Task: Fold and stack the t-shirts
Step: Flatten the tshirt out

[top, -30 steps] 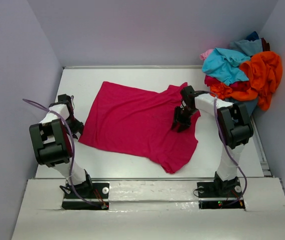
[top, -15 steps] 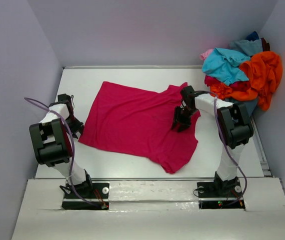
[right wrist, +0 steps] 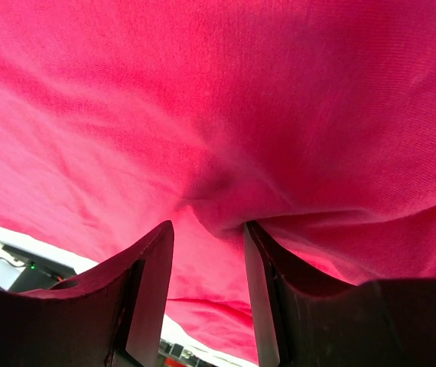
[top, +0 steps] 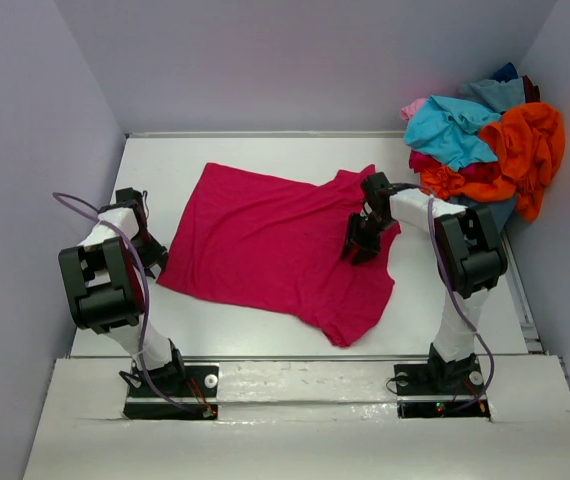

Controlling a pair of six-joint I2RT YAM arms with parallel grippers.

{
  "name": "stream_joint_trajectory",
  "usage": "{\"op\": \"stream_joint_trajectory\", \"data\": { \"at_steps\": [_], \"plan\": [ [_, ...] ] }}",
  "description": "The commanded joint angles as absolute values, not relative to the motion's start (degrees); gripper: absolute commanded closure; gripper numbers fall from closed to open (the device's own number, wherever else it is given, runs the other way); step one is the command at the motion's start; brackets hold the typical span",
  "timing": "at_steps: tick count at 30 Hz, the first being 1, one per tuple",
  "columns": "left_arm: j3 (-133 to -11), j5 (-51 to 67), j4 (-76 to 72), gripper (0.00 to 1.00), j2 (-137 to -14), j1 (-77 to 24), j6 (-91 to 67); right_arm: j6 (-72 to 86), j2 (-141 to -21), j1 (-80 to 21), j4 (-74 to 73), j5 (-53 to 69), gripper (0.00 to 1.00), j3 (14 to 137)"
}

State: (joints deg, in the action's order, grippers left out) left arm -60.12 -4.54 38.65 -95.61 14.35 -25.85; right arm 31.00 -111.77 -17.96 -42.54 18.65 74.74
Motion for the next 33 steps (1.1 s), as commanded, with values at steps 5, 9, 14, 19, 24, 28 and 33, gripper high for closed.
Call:
{"op": "stream_joint_trajectory", "data": {
  "at_steps": [5, 9, 14, 19, 24, 28, 33],
  "plan": [
    [-59.0, -4.6, 40.4, 0.56, -92.9, 13.0, -22.5, 31.7, -111.9, -18.0, -38.7, 17.1, 0.52, 70.8],
    [-59.7, -6.4, 41.1, 0.55, -92.6, 11.3, -21.2, 32.1, -111.7, -18.0, -38.1, 17.1, 0.52, 70.1],
    [-61.3, -8.8, 41.6, 0.55, -92.9, 9.1, -20.0, 32.1, -111.7, -18.0, -37.8, 16.6, 0.52, 69.6],
    [-61.5, -7.6, 41.7, 0.55, -94.4, 8.6, -19.9, 31.9, -111.5, -18.0, -37.7, 16.2, 0.52, 69.3],
    [-60.7, -7.2, 41.7, 0.56, -94.7, 8.6, -20.2, 31.9, -110.9, -18.0, -37.5, 16.0, 0.52, 68.6],
    [-59.4, -6.3, 41.3, 0.56, -95.4, 8.6, -20.7, 32.0, -110.7, -18.0, -37.2, 16.1, 0.52, 67.7],
    [-58.2, -4.8, 40.4, 0.57, -96.3, 8.6, -20.9, 32.0, -110.7, -18.0, -37.1, 16.2, 0.52, 67.9]
  ]
}}
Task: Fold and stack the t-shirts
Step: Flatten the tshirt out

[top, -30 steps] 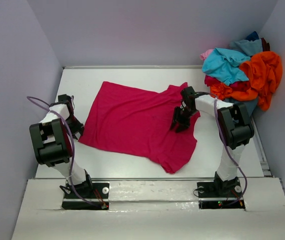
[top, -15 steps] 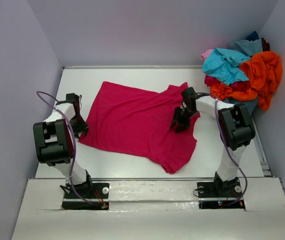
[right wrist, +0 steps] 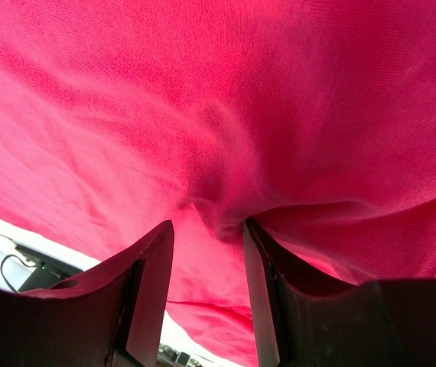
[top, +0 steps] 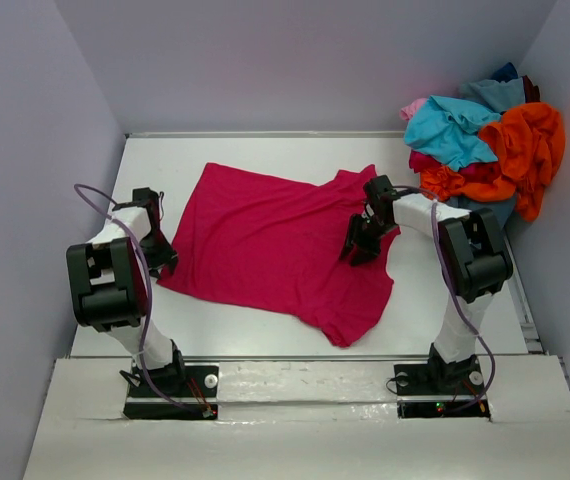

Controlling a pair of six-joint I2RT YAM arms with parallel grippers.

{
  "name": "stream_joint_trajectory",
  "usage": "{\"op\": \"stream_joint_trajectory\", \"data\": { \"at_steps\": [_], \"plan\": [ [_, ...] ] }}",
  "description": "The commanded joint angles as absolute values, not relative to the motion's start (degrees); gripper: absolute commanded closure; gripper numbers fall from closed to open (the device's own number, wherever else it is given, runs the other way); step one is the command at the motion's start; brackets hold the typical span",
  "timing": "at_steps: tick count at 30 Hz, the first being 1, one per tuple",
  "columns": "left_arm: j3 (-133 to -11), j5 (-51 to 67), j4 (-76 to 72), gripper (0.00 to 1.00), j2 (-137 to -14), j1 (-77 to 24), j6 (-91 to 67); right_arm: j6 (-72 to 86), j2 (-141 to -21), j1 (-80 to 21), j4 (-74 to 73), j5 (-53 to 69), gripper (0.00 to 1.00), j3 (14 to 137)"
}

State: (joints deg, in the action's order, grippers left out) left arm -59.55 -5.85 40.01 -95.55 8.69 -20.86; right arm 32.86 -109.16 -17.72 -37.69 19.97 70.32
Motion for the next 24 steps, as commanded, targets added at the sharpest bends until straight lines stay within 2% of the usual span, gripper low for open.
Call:
{"op": "stream_joint_trajectory", "data": {
  "at_steps": [1, 7, 11, 12, 13, 14, 18, 24],
  "plan": [
    [-58.2, -4.4, 40.3, 0.57, -96.5, 8.6, -20.7, 32.0, -110.7, -18.0, -37.2, 16.2, 0.52, 67.9],
    [-58.3, -3.4, 39.6, 0.58, -97.6, 8.6, -21.5, 31.9, -110.7, -18.0, -37.2, 16.1, 0.52, 67.5],
    [-58.1, -2.6, 39.2, 0.68, -98.1, 8.6, -22.0, 31.9, -110.8, -18.0, -37.3, 16.0, 0.52, 67.2],
    [-58.1, -2.5, 39.2, 0.75, -98.2, 8.6, -22.4, 32.0, -110.8, -18.0, -37.3, 15.9, 0.52, 67.3],
    [-58.1, -2.5, 39.1, 0.75, -98.2, 8.6, -22.4, 32.0, -110.8, -18.0, -37.2, 15.9, 0.52, 67.3],
    [-58.2, -2.4, 39.1, 0.82, -98.0, 8.6, -22.5, 32.0, -110.9, -18.0, -37.2, 15.9, 0.52, 67.3],
    [-58.5, -2.9, 39.8, 0.94, -97.9, 8.6, -22.8, 31.9, -111.4, -18.0, -37.3, 15.7, 0.52, 67.1],
    [-58.0, -3.3, 40.9, 0.92, -95.5, 8.6, -23.5, 31.6, -111.4, -18.0, -37.2, 15.6, 0.52, 66.9]
  ]
}}
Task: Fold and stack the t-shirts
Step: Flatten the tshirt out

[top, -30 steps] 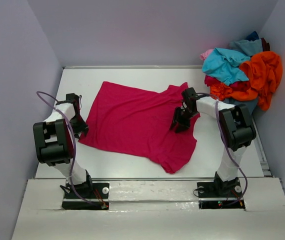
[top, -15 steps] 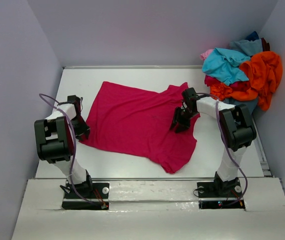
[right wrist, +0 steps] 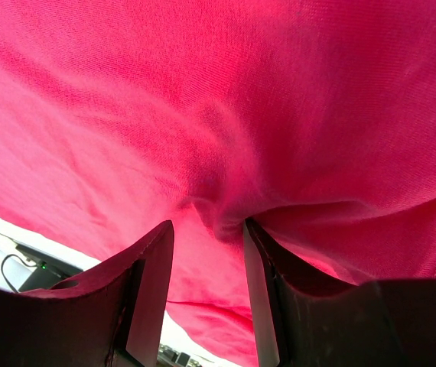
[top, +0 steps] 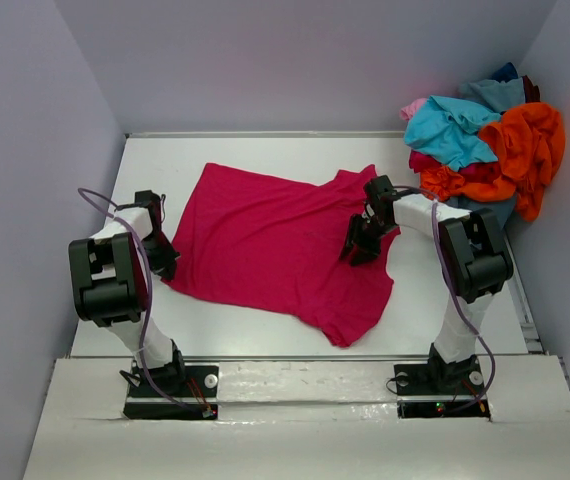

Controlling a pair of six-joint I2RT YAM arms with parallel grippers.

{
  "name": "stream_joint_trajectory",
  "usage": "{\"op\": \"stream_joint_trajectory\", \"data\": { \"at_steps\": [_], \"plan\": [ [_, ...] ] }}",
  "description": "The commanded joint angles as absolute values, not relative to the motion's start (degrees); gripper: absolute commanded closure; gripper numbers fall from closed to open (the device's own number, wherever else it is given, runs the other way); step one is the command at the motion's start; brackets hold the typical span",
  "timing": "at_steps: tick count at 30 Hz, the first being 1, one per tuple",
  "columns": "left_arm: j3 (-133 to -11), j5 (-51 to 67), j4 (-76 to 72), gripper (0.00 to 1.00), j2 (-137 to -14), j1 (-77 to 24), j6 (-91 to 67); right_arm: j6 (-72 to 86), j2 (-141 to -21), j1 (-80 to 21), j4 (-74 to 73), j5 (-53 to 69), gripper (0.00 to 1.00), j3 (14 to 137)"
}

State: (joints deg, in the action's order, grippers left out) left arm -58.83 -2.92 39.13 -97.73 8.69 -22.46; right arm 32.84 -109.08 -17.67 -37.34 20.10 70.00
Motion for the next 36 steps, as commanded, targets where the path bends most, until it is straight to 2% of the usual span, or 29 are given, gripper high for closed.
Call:
{"op": "stream_joint_trajectory", "data": {
  "at_steps": [1, 26, 34, 36],
  "plan": [
    [-57.8, -3.3, 41.2, 0.92, -95.0, 8.6, -23.6, 31.6, -111.4, -18.0, -37.1, 15.6, 0.52, 66.9],
    [-57.0, -3.7, 45.5, 0.94, -88.8, 8.6, -25.0, 29.8, -112.3, -18.0, -36.3, 15.7, 0.52, 67.0],
    [-57.7, -2.2, 45.0, 0.91, -90.2, 8.6, -24.1, 29.7, -112.7, -18.0, -36.3, 15.8, 0.52, 67.2],
    [-57.8, -2.1, 44.9, 0.87, -90.4, 8.6, -23.8, 29.6, -112.6, -18.0, -36.4, 15.8, 0.52, 67.1]
  ]
}}
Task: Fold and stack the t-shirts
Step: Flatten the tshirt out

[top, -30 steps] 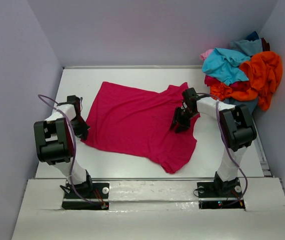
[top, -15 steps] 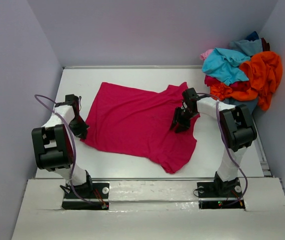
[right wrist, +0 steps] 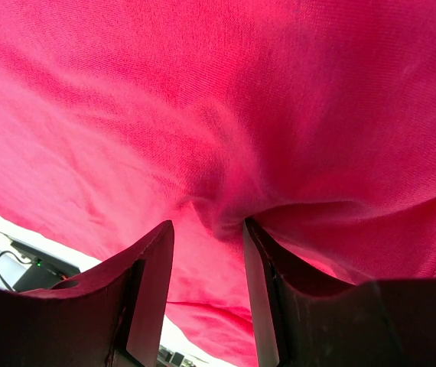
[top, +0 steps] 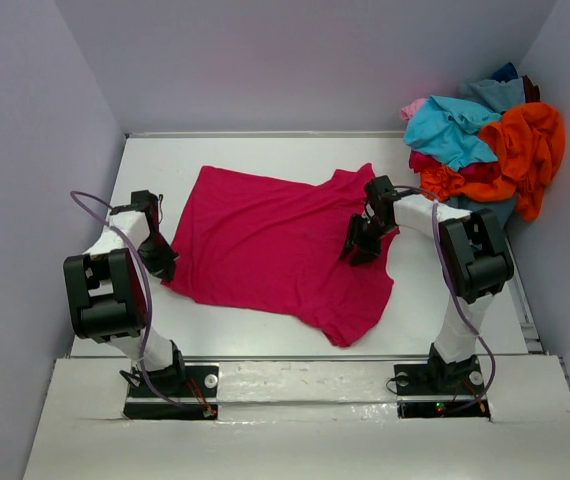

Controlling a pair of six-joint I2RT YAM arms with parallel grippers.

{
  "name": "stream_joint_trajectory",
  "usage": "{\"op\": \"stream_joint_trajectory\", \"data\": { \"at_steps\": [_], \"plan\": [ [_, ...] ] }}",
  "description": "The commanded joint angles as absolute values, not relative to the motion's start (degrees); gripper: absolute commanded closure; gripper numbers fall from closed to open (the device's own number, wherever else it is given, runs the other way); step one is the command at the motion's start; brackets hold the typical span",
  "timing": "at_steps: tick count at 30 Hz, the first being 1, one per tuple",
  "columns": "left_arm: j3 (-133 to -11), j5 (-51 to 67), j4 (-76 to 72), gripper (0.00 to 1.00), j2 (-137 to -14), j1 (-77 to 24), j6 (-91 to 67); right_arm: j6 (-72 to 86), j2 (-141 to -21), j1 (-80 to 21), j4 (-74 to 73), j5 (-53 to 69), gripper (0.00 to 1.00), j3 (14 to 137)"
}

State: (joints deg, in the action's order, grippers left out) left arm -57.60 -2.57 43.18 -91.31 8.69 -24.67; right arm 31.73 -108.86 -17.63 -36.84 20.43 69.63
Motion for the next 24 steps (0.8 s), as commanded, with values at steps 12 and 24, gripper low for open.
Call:
{"op": "stream_joint_trajectory", "data": {
  "at_steps": [12, 24],
  "plan": [
    [-58.3, -2.4, 45.1, 0.61, -91.3, 8.6, -22.9, 29.8, -112.8, -18.0, -36.1, 15.8, 0.52, 67.0],
    [-56.7, -3.3, 44.2, 0.65, -91.7, 8.6, -23.2, 29.9, -112.2, -18.0, -35.9, 15.8, 0.52, 66.1]
  ]
}}
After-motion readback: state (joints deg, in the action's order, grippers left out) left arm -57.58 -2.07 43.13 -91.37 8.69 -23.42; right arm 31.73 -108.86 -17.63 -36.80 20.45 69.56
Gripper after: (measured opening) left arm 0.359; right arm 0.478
